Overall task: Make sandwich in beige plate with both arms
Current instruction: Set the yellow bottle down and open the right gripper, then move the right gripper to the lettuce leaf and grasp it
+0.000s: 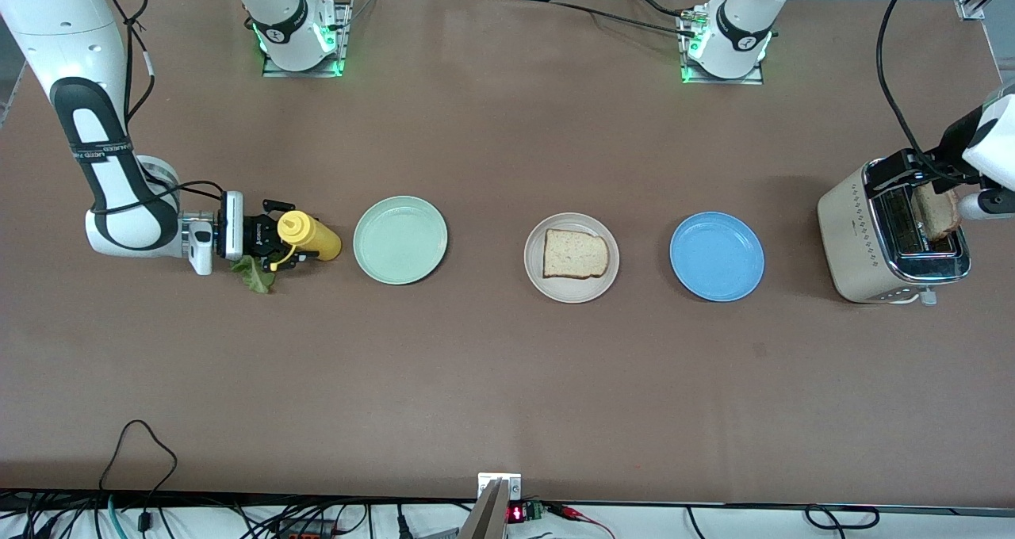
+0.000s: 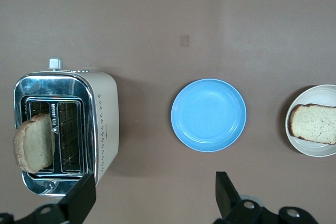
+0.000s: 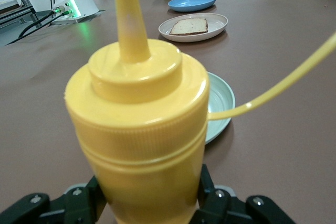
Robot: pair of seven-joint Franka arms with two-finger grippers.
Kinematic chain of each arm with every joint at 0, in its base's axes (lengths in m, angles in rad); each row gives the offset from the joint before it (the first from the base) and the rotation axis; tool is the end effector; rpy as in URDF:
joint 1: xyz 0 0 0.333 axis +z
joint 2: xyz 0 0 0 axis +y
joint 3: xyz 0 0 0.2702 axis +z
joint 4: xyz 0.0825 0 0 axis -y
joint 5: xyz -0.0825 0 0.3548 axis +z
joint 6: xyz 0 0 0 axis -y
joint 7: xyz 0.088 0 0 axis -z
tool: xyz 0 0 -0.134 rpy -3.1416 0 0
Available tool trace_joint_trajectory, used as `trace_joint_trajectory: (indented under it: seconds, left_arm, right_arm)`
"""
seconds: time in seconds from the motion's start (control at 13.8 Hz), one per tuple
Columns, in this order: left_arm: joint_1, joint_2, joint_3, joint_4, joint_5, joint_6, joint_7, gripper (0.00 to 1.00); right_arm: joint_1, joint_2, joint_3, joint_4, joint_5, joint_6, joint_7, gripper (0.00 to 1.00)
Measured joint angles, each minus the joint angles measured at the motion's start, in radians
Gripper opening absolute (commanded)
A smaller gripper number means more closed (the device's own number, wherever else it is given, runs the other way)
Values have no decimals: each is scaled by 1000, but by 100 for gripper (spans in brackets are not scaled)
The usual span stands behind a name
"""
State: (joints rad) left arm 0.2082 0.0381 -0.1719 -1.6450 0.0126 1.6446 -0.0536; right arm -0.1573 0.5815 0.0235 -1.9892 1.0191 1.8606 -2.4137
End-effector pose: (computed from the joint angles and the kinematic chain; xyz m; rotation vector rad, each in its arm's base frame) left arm 0.5368 0.0223 0.5051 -3.1316 -0.1390 0.0594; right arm 0.5070 0.0212 0.1283 -1.5295 -1.5599 -0.7293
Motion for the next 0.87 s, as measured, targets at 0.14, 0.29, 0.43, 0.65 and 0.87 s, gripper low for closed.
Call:
trace_joint_trajectory:
  seconds: [0.14,0.29,0.43,0.65,0.87]
  left_arm:
    - [1,0,1,0,0,0,0,100]
    - [-2,-1,-3,0,0,0,1,100]
    - [-3,-2,-18,0,-1,0,0,100]
    - [-3,-3,-24,0,-1,0,0,100]
    - [-3,-3,-25,0,-1,0,0,100]
  right_arm:
    - [0,0,1,0,12,0,0,100]
    - [0,1,1,0,18,0,0,100]
    - [0,2,1,0,19,0,0,100]
    - [-11,2,1,0,19,-1,-1,100]
    - [-69,5,0,-1,7,-6,-20,100]
